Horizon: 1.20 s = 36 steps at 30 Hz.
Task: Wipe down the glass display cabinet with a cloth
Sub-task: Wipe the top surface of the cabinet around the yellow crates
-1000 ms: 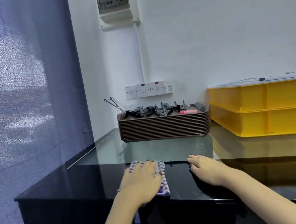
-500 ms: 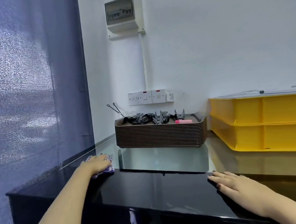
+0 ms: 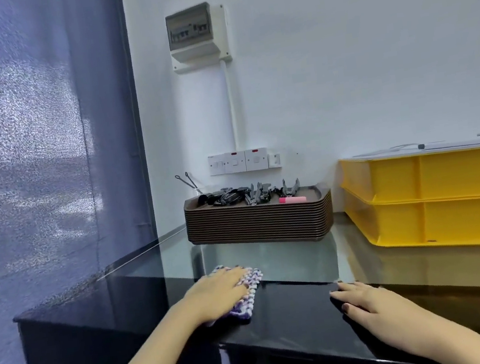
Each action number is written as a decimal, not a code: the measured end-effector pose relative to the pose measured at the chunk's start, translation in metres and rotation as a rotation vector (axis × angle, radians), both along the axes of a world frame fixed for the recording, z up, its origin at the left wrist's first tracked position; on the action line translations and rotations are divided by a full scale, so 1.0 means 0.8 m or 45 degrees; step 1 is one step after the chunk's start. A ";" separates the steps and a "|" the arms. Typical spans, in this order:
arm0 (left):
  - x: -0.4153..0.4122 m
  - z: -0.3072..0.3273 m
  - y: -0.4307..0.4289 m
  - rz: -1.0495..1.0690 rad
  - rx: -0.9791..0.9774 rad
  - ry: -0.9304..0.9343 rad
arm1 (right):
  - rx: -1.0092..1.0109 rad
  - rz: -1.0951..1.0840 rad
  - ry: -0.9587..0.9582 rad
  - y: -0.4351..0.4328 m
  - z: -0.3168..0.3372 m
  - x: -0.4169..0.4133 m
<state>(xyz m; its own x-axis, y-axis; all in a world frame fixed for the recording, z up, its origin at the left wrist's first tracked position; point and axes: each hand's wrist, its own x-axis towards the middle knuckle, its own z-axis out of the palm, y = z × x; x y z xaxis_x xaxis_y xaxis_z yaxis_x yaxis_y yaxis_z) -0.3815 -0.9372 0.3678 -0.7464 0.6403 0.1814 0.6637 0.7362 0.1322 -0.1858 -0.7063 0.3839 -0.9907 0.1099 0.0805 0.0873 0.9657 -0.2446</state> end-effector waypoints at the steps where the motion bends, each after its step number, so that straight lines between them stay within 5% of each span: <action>1: -0.015 0.001 -0.021 0.089 0.011 0.001 | 0.000 0.008 -0.029 0.002 0.002 0.002; 9: -0.143 0.027 -0.058 0.735 -0.096 -0.050 | 0.169 -0.259 -0.192 0.029 -0.001 0.018; 14: -0.151 0.029 0.057 0.613 -0.137 -0.060 | 0.166 -0.272 -0.175 0.032 -0.004 0.016; 20: -0.123 0.038 0.112 0.778 -0.180 -0.170 | 0.214 -0.263 -0.203 0.036 -0.006 0.014; 27: -0.061 0.031 0.157 0.145 -0.094 0.035 | 0.217 -0.255 -0.161 0.037 -0.009 0.012; 31: -0.014 0.028 0.190 -0.167 -0.067 -0.035 | 0.137 -0.252 -0.112 0.040 -0.008 0.014; 36: 0.034 0.013 0.124 -0.429 -0.019 -0.003 | 0.056 -0.250 -0.036 0.048 -0.007 0.016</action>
<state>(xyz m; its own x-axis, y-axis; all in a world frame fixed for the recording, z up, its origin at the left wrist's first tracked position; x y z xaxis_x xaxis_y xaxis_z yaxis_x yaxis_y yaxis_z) -0.3546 -0.8382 0.3780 -0.4930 0.8535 0.1687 0.8697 0.4777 0.1246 -0.1729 -0.6680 0.3786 -0.9524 0.2983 0.0623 0.2813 0.9391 -0.1973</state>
